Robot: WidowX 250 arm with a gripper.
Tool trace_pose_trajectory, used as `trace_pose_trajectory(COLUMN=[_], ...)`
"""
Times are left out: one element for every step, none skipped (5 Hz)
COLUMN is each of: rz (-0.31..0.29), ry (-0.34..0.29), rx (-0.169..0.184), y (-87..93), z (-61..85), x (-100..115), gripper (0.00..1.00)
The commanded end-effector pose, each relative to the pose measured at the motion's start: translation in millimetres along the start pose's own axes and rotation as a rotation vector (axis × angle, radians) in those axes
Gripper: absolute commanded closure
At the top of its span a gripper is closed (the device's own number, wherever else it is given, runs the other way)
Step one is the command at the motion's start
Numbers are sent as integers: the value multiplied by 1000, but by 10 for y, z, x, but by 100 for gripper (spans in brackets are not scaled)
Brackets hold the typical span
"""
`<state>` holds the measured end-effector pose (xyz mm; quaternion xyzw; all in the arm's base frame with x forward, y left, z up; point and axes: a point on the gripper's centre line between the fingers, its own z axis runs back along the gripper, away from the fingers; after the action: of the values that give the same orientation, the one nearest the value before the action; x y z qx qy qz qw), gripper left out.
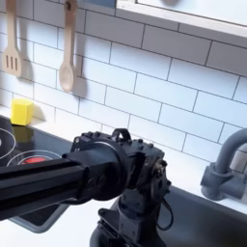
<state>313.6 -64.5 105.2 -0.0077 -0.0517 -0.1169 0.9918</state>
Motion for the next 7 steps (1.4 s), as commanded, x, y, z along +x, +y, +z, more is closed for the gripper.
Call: trace_pose_trajectory(rz=[12, 16, 30, 48, 93, 86, 99], ry=[-15, -10, -15, -17, -6, -15, -10], rx=[-26, -43, -64, -75, -74, -87, -93], y=[37, 65, 102, 164, 337, 345, 400], z=[145, 191, 296, 376, 426, 487, 513], x=[10, 4, 32, 49, 17, 25, 10], gripper=[0, 0, 0, 0, 0, 0, 0])
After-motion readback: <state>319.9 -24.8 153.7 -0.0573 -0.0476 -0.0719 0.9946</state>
